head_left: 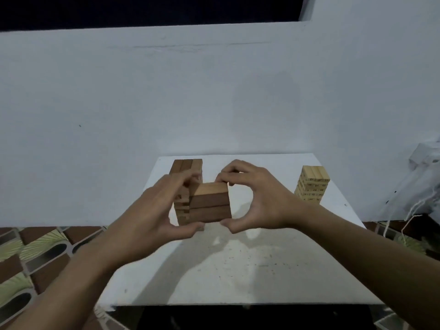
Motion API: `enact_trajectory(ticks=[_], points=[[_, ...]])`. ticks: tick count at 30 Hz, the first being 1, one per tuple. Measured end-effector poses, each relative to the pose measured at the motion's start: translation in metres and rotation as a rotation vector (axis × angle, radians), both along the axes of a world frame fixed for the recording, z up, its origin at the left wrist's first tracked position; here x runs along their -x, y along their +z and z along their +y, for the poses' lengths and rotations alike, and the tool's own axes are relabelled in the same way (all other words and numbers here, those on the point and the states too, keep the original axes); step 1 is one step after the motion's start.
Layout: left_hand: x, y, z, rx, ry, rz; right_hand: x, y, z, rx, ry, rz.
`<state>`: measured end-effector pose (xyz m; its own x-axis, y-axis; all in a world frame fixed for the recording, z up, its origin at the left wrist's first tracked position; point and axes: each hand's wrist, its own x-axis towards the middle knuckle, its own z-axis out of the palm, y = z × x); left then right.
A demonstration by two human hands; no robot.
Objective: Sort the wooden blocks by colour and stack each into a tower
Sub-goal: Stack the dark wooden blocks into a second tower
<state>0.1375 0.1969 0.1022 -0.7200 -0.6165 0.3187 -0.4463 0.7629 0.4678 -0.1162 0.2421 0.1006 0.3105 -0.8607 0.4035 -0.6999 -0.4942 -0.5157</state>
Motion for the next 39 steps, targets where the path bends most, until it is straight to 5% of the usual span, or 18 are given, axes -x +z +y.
enact_trajectory(ticks=[13, 39], points=[[-0.006, 0.058, -0.144, -0.129, -0.057, -0.202, -0.027, 0.045, -0.097, -0.142, -0.201, 0.117], [-0.008, 0.023, -0.159, -0.268, -0.046, -0.139, -0.025, 0.022, -0.098, -0.275, -0.249, 0.098]])
